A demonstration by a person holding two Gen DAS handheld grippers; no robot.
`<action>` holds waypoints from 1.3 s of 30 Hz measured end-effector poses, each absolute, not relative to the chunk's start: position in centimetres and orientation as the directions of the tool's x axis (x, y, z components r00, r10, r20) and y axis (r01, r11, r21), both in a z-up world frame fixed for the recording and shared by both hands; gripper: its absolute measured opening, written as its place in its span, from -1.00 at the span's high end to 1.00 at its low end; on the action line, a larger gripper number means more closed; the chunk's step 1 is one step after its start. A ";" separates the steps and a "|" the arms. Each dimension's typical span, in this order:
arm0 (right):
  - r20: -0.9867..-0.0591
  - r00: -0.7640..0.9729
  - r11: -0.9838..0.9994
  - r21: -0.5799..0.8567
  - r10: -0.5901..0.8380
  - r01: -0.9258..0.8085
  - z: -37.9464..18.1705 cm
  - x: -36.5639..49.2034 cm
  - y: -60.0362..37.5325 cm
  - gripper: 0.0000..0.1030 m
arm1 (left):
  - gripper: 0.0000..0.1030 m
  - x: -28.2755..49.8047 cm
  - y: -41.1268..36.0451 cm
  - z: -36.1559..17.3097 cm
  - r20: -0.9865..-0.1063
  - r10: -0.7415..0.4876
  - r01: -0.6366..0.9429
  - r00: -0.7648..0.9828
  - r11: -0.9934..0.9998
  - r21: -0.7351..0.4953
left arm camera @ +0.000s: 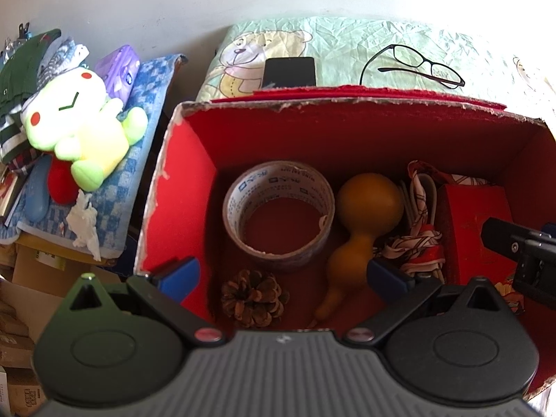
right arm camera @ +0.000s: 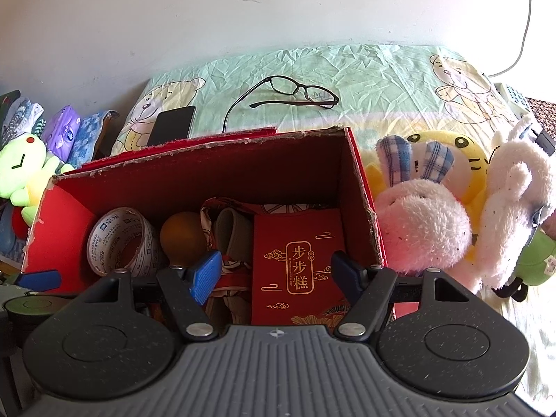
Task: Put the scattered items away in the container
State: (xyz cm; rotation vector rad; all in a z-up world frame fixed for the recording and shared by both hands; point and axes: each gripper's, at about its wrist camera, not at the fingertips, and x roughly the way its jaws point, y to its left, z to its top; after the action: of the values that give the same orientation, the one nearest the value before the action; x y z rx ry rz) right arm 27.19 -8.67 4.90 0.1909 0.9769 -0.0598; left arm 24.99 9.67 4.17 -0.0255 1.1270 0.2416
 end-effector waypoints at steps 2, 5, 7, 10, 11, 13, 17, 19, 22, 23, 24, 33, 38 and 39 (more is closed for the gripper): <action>-0.828 0.560 0.982 0.133 0.034 0.138 4.9 27.2 -8.6 -0.38 | -0.98 25.0 9.7 4.2 -0.896 0.179 -0.204 0.406 0.974 0.102; -0.826 0.564 0.981 0.134 0.031 0.142 4.9 27.3 -8.7 -0.38 | -0.98 25.0 9.7 4.2 -0.896 0.180 -0.206 0.406 0.973 0.102; -0.825 0.565 0.981 0.130 0.028 0.141 4.8 27.3 -8.6 -0.38 | -0.98 25.1 9.6 4.2 -0.895 0.185 -0.213 0.406 0.971 0.104; -0.826 0.563 0.983 0.121 0.025 0.135 4.8 27.3 -8.5 -0.38 | -0.98 25.0 9.6 4.2 -0.895 0.190 -0.219 0.405 0.970 0.107; -0.826 0.563 0.984 0.120 0.024 0.134 4.8 27.2 -8.6 -0.37 | -0.98 24.9 9.6 4.2 -0.894 0.192 -0.220 0.404 0.969 0.108; -0.826 0.562 0.983 0.124 0.028 0.133 4.8 27.2 -8.6 -0.37 | -0.98 24.8 9.7 4.3 -0.894 0.193 -0.222 0.405 0.969 0.109; -0.831 0.556 0.985 0.111 0.020 0.131 4.8 27.3 -8.5 -0.37 | -0.98 24.6 9.8 4.4 -0.892 0.194 -0.226 0.408 0.968 0.108; -0.834 0.552 0.987 0.093 0.006 0.130 4.7 27.4 -8.3 -0.37 | -0.97 24.5 9.9 4.4 -0.892 0.194 -0.227 0.408 0.968 0.106; -0.837 0.548 0.988 0.082 -0.004 0.133 4.6 27.5 -8.2 -0.37 | -0.97 24.4 9.8 4.5 -0.891 0.197 -0.228 0.409 0.968 0.109; -0.838 0.546 0.987 0.083 -0.005 0.136 4.7 27.5 -8.2 -0.37 | -0.97 24.4 9.8 4.5 -0.890 0.199 -0.227 0.409 0.967 0.113; -0.839 0.545 0.987 0.082 -0.008 0.140 4.7 27.6 -8.2 -0.37 | -0.97 24.4 9.7 4.5 -0.890 0.202 -0.225 0.409 0.967 0.116; -0.841 0.540 0.988 0.050 -0.036 0.145 4.6 27.6 -7.8 -0.37 | -0.97 24.2 9.5 4.4 -0.888 0.206 -0.221 0.411 0.968 0.122; -0.841 0.539 0.989 0.047 -0.038 0.143 4.6 27.7 -7.8 -0.38 | -0.97 24.2 9.5 4.4 -0.886 0.215 -0.227 0.411 0.965 0.129; -0.841 0.539 0.989 0.047 -0.038 0.144 4.6 27.7 -7.8 -0.38 | -0.97 24.3 9.5 4.4 -0.887 0.214 -0.228 0.410 0.965 0.128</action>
State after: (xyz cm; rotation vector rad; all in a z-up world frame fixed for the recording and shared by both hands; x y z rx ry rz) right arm 27.69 -7.82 4.58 0.1152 0.9963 -0.1083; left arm 24.26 9.48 4.42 -0.0135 1.1143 0.2784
